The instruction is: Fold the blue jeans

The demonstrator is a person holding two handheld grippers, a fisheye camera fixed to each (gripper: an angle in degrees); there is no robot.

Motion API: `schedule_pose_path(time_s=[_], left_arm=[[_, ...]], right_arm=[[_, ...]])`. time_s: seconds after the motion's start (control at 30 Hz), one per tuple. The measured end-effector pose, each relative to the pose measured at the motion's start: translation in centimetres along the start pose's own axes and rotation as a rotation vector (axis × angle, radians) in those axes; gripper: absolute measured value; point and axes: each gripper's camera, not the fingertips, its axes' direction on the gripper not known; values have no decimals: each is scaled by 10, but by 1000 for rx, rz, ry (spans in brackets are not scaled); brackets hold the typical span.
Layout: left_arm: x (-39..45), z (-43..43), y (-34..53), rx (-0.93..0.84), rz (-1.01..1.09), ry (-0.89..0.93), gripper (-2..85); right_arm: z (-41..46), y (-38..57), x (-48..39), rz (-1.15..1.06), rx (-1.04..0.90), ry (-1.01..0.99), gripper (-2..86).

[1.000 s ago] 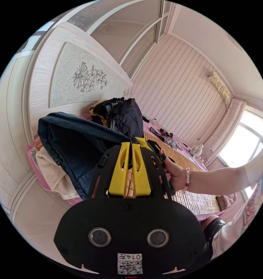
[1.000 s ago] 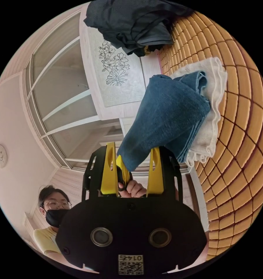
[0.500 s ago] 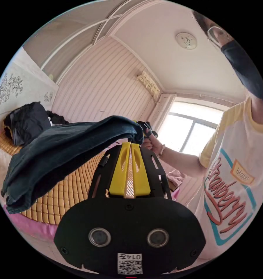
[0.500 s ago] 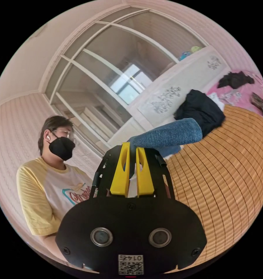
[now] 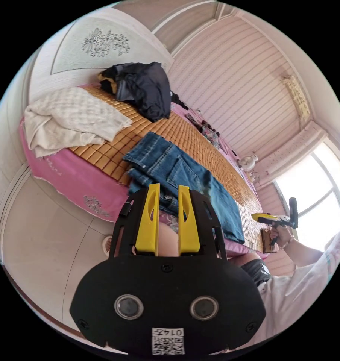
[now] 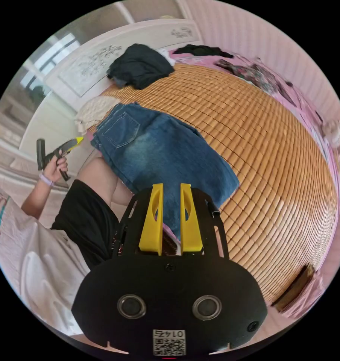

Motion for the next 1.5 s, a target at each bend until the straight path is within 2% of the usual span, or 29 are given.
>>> schedule_pose_path(time_s=[0.13, 0.27, 0.37, 0.43, 0.5, 0.63, 0.7, 0.77, 0.83, 0.97, 1.03, 1.1, 1.2, 1.4, 1.5], left_arm=[[-10, 27, -26, 31, 12, -102, 100], [-12, 78, -54, -153, -85, -3, 127], [-3, 92, -65, -232, -64, -72, 93], [4, 84, -68, -195, -37, -58, 73], [21, 66, -66, -85, 42, 58, 46], [59, 48, -61, -19, 138, 233, 28], [97, 42, -55, -20, 263, 296, 31], [124, 40, -48, -16, 356, 320, 33], [140, 39, -40, 5, 421, 318, 35], [121, 36, -16, 46, 320, 333, 67], [101, 32, -1, 58, 248, 276, 86], [73, 33, 23, 31, 183, 109, 111], [47, 41, 43, -31, 101, -13, 132], [42, 49, 51, -2, 69, -2, 145], [45, 63, 51, -149, 44, 37, 132]], right_arm=[[26, -35, -68, -213, 19, -98, 70], [40, -54, -100, -244, 29, -163, 84], [34, -54, -117, -300, 100, -216, 96], [25, -50, -122, -313, 133, -238, 107], [16, -44, -126, -325, 184, -222, 116], [-2, -24, -134, -311, 322, -217, 137], [-5, -18, -136, -265, 339, -195, 146], [-10, -11, -131, -178, 346, -147, 120], [-21, 3, -114, -98, 344, -182, 85], [-45, 30, -78, 23, 361, -231, 32], [-66, 47, -56, 71, 393, -254, 13], [-82, 60, -41, 92, 425, -295, 12], [-109, 81, -23, 92, 461, -349, 10], [-159, 128, 0, 2, 477, -459, 8], [-189, 160, 15, -12, 525, -511, 7]])
